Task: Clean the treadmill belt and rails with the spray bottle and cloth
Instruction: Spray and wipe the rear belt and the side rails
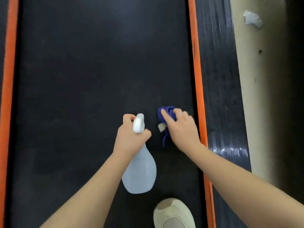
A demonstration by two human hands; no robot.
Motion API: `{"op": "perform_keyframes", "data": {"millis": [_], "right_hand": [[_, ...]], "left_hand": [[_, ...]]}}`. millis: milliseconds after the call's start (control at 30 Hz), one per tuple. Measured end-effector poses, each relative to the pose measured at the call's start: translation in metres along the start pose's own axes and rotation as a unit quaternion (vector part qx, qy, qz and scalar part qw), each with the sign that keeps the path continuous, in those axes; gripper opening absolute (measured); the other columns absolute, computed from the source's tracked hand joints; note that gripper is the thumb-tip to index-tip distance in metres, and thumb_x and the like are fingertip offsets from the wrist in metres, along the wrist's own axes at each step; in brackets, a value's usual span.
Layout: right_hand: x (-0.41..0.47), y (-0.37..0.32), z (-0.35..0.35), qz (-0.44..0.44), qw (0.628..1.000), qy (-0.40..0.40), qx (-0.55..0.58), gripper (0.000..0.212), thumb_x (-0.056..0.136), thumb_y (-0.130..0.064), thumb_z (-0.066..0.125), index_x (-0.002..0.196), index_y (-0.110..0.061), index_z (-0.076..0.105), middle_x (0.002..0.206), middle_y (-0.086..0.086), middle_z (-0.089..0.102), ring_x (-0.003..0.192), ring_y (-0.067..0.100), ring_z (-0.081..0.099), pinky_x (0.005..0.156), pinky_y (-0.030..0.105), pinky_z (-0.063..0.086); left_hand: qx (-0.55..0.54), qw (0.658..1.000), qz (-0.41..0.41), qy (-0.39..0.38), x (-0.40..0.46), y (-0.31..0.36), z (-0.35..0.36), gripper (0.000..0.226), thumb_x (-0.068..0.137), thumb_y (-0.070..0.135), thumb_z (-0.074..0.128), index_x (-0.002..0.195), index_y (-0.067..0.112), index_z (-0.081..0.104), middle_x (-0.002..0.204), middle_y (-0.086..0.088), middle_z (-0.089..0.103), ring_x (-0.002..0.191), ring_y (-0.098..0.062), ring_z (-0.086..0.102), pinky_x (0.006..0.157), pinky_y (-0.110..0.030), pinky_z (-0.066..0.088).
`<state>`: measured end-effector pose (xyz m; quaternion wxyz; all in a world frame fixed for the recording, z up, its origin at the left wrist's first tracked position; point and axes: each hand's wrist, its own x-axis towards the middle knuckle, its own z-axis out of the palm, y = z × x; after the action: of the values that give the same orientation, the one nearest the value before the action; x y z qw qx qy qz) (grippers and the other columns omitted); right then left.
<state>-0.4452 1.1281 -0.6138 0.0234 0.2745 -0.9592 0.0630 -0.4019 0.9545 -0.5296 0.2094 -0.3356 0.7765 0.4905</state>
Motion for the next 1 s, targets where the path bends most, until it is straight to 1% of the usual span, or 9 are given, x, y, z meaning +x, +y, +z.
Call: {"op": "perform_keyframes", "data": {"millis": [133, 300, 433, 500, 633, 667, 767, 867, 1000], "right_hand": [[0.016, 0.01, 0.001, -0.109, 0.993, -0.025, 0.026, 0.057, 0.064, -0.013, 0.077, 0.119, -0.012, 0.063, 0.093, 0.022, 0.059, 0.063, 0.033, 0.053, 0.051, 0.032, 0.041], [0.058, -0.002, 0.011, 0.108, 0.991, 0.004, 0.077, 0.053, 0.07, -0.004, 0.071, 0.122, -0.004, 0.059, 0.096, 0.027, 0.055, 0.068, 0.039, 0.051, 0.057, 0.036, 0.041], [0.019, -0.022, 0.006, -0.132, 0.988, -0.048, 0.069, 0.06, 0.062, -0.008, 0.076, 0.119, -0.006, 0.061, 0.096, 0.025, 0.058, 0.063, 0.035, 0.053, 0.054, 0.037, 0.047], [0.03, -0.01, 0.002, -0.186, 0.979, -0.066, 0.053, 0.049, 0.07, -0.014, 0.068, 0.118, -0.009, 0.062, 0.093, 0.022, 0.058, 0.062, 0.034, 0.054, 0.054, 0.036, 0.046], [0.053, -0.003, 0.008, 0.07, 0.996, 0.0, 0.062, 0.043, 0.077, -0.01, 0.061, 0.12, -0.007, 0.06, 0.091, 0.024, 0.055, 0.067, 0.038, 0.052, 0.059, 0.037, 0.041], [0.047, -0.01, 0.008, 0.073, 0.996, 0.009, 0.057, 0.044, 0.077, -0.01, 0.059, 0.12, -0.006, 0.06, 0.092, 0.024, 0.054, 0.068, 0.038, 0.052, 0.059, 0.037, 0.041], [-0.005, -0.041, 0.005, -0.1, 0.992, -0.028, 0.071, 0.048, 0.076, -0.02, 0.046, 0.12, -0.01, 0.06, 0.094, 0.022, 0.057, 0.065, 0.034, 0.053, 0.055, 0.034, 0.044], [-0.047, -0.058, -0.002, -0.234, 0.963, -0.098, 0.092, 0.048, 0.077, -0.022, 0.049, 0.124, -0.017, 0.05, 0.096, 0.016, 0.059, 0.065, 0.029, 0.053, 0.055, 0.03, 0.042], [0.002, -0.067, 0.004, -0.107, 0.988, -0.064, 0.089, 0.048, 0.074, -0.016, 0.058, 0.122, -0.012, 0.059, 0.092, 0.019, 0.057, 0.066, 0.035, 0.053, 0.055, 0.036, 0.044]], "left_hand": [[-0.02, 0.999, -0.007, 0.037, 0.007, -0.011, -0.014, 0.042, 0.081, 0.017, 0.065, 0.113, 0.022, 0.038, 0.096, 0.006, 0.05, 0.082, -0.008, 0.051, 0.059, -0.024, 0.041], [-0.049, 0.995, -0.002, 0.09, 0.002, -0.025, -0.02, 0.039, 0.082, 0.016, 0.066, 0.108, 0.015, 0.038, 0.094, 0.004, 0.049, 0.082, -0.013, 0.053, 0.057, -0.024, 0.039], [-0.05, 0.996, 0.002, 0.073, -0.003, -0.026, -0.026, 0.037, 0.081, 0.013, 0.065, 0.105, 0.016, 0.037, 0.093, 0.003, 0.051, 0.082, -0.011, 0.053, 0.058, -0.025, 0.039], [-0.042, 0.997, 0.0, 0.067, -0.006, -0.029, -0.027, 0.037, 0.081, 0.011, 0.064, 0.105, 0.017, 0.036, 0.092, 0.004, 0.051, 0.081, -0.01, 0.052, 0.058, -0.025, 0.04], [-0.038, 0.996, -0.019, 0.077, -0.012, -0.044, -0.031, 0.034, 0.081, 0.008, 0.061, 0.104, 0.015, 0.038, 0.093, 0.003, 0.051, 0.079, -0.008, 0.051, 0.06, -0.025, 0.042], [-0.04, 0.996, -0.024, 0.078, -0.014, -0.046, -0.033, 0.033, 0.081, 0.008, 0.06, 0.104, 0.015, 0.038, 0.094, 0.002, 0.052, 0.079, -0.008, 0.051, 0.06, -0.025, 0.042], [-0.043, 0.996, -0.032, 0.073, -0.019, -0.048, -0.034, 0.032, 0.08, 0.008, 0.06, 0.103, 0.015, 0.039, 0.095, 0.001, 0.055, 0.081, -0.01, 0.053, 0.063, -0.027, 0.043], [-0.065, 0.991, -0.038, 0.108, -0.019, -0.051, -0.038, 0.033, 0.079, 0.008, 0.06, 0.103, 0.016, 0.039, 0.094, 0.003, 0.054, 0.08, -0.008, 0.052, 0.065, -0.026, 0.044], [-0.114, 0.979, -0.055, 0.158, -0.024, -0.062, -0.042, 0.031, 0.079, 0.009, 0.06, 0.101, 0.017, 0.04, 0.095, 0.003, 0.054, 0.084, -0.014, 0.052, 0.062, -0.025, 0.041]]}}
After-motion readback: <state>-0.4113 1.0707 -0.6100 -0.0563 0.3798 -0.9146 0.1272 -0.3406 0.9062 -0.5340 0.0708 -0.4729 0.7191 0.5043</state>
